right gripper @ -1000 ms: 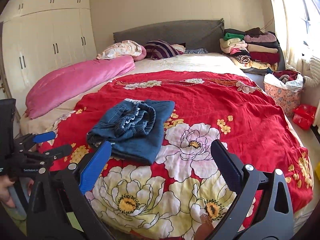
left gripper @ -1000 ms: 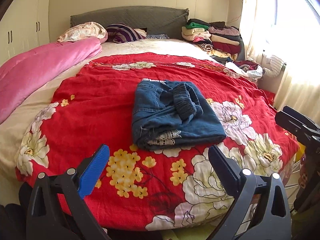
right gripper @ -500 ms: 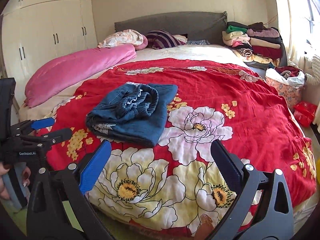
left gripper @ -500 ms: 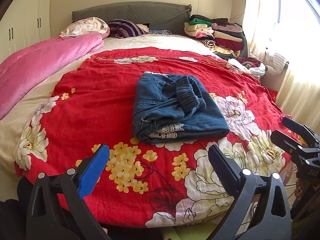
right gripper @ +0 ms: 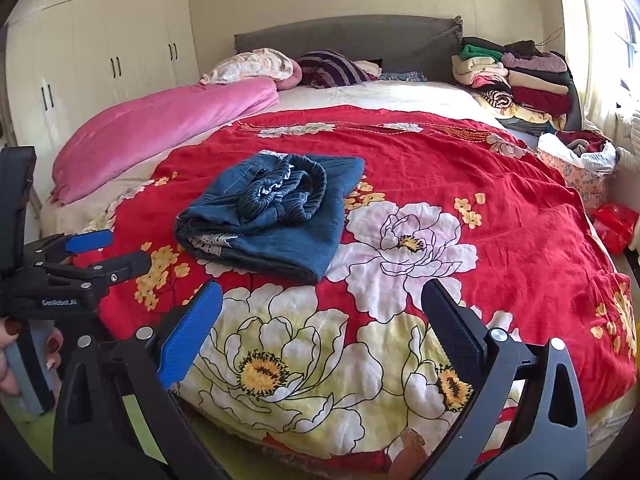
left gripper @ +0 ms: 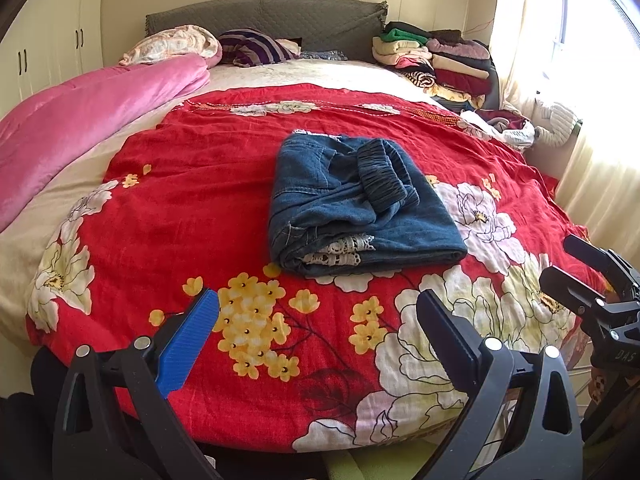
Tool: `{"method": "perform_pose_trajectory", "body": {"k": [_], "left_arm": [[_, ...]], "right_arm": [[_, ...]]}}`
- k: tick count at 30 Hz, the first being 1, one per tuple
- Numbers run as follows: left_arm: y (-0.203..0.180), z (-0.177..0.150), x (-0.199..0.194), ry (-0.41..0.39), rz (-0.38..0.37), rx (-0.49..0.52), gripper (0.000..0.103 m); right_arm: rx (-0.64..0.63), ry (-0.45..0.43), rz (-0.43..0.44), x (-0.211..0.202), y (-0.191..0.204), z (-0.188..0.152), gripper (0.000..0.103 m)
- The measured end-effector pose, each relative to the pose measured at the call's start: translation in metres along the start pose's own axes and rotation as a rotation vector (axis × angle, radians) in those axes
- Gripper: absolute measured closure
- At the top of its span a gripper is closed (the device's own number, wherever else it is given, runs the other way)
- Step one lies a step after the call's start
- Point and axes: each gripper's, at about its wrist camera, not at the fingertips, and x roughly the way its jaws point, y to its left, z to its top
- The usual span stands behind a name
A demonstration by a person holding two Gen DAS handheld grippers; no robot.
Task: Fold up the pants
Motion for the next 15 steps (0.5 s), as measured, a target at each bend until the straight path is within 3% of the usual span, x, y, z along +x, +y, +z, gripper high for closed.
{"method": "perform_pose_trajectory", "body": {"k": [15], "left_arm": [[-0.0025, -0.0011, -0.0011, 0.005, -0.014, 0.009, 0.004]], "right_arm": [[-0.001, 0.005, -0.009, 0.0002, 0.0002, 0.0007, 0.009]]}}
